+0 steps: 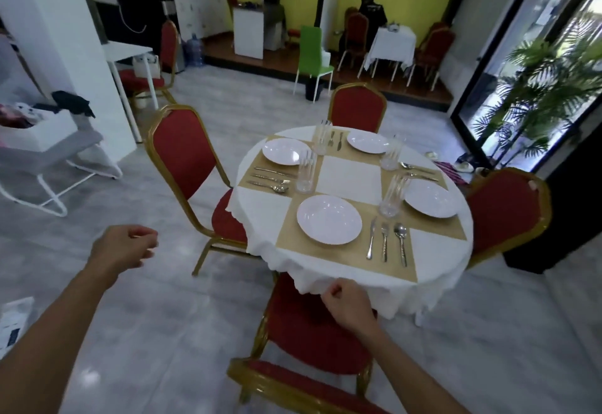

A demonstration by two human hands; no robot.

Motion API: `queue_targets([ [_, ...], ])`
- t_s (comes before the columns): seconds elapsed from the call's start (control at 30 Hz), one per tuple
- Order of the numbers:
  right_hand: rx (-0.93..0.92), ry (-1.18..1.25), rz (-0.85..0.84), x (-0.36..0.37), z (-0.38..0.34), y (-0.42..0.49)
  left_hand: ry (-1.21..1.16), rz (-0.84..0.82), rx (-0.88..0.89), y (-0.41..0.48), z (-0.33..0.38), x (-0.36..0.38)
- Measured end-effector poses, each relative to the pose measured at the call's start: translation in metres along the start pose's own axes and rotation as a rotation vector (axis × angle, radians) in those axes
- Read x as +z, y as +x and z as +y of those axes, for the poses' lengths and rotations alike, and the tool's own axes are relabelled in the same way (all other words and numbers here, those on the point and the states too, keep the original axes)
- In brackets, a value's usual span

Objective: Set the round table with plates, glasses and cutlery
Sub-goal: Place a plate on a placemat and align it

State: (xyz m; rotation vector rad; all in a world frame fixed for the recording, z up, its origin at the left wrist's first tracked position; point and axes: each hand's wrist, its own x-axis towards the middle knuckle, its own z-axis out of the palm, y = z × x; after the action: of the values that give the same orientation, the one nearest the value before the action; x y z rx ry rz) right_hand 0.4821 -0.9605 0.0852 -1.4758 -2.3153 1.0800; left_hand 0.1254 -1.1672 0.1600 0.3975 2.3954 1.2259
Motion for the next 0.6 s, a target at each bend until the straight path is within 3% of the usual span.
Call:
queue_targets([
  [0.13,0.09,-0.023,0.092,0.005,-0.019,0.001,0.203,-0.148,0.133,0.016,0.025,0.012],
  [0.27,0.121,0.062,0.128,0.021,-0.047,0.007,0.586,-0.372,0.417,0.029,0.042,0.033],
  [0.37,0.161,0.141,0.179,0.033,-0.059,0.02,0.663,-0.51,0.522,0.043,0.046,0.04],
  [0.6,0.238,0.265,0.221,0.072,-0.093,0.059,0.736,-0.662,0.752,0.084,0.05,0.017],
])
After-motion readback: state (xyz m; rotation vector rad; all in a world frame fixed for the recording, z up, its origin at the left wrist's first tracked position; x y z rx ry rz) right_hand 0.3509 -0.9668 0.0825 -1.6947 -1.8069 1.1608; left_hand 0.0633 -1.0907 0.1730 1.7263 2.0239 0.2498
